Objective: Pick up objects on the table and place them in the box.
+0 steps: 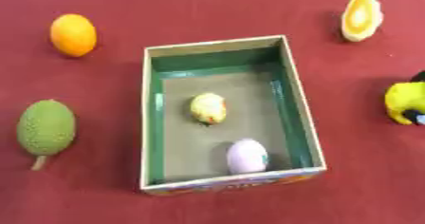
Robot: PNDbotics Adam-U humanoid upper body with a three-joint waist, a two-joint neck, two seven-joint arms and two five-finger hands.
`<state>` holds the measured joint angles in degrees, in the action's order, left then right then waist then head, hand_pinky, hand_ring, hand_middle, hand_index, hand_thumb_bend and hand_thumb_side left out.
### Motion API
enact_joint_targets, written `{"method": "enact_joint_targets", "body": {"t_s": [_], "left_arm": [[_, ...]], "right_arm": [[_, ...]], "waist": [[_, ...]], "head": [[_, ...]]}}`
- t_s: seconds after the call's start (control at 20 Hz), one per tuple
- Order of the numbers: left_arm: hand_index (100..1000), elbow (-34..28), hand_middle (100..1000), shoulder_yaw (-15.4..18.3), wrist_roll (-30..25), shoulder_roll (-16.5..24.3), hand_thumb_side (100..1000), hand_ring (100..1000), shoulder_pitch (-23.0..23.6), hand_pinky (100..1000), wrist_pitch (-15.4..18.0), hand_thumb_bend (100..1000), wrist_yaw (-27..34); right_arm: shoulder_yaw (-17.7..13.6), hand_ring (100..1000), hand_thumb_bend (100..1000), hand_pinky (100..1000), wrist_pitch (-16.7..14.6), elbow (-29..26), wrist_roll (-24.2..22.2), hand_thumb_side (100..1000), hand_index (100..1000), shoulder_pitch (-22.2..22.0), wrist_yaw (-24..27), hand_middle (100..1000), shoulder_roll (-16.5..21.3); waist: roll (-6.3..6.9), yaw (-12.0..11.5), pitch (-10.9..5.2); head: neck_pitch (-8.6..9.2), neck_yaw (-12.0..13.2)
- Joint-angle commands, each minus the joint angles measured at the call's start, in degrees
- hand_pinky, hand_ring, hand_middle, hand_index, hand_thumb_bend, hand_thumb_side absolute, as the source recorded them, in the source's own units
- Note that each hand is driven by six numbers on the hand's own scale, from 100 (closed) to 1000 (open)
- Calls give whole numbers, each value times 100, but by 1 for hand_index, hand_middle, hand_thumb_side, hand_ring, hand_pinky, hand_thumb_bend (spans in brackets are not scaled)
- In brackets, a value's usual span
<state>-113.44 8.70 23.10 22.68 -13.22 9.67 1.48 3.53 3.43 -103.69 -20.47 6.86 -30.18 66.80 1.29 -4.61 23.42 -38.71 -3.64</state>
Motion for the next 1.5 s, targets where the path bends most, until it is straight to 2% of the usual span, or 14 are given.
{"method": "enact_joint_targets", "body": {"t_s": [0.05,0.3,0.45,0.6,0.8,1.1,1.5], "left_arm": [[807,-115,599,23,-18,78,552,610,-55,746,4,100,19],[807,-115,599,28,-18,77,549,610,-52,747,10,100,10],[807,-115,598,33,-14,81,546,610,-46,747,14,100,-1],[807,-115,598,23,-24,93,542,610,-46,747,18,100,-13],[807,-115,598,-9,-57,109,539,611,-64,748,22,100,-16],[807,-115,597,-64,-124,138,533,612,-111,748,25,100,-4],[806,-115,596,-128,-212,192,527,612,-160,748,22,100,5]], "right_arm": [[-89,710,117,802,-29,-223,200,452,727,59,227,557,120],[-98,685,100,794,-35,-582,464,389,726,56,477,557,146],[-128,687,100,797,-49,-934,525,386,737,82,485,570,177],[-46,693,100,801,-243,-1072,620,410,734,276,454,574,276],[297,699,100,805,-597,-1089,701,420,729,704,479,572,453],[1034,702,100,803,-1097,-1090,679,447,729,1496,623,584,540],[1706,714,124,799,-1701,-1090,115,495,739,2624,550,600,278]], "waist": [[-28,0,-117],[-75,-1,-162],[-108,-1,-203],[-154,-22,-259],[-236,-73,-342],[-360,-222,-477],[-521,-360,-665]], "head": [[61,12],[44,21],[29,19],[-2,-6],[-37,-70],[-103,-152],[-186,-260]]}}
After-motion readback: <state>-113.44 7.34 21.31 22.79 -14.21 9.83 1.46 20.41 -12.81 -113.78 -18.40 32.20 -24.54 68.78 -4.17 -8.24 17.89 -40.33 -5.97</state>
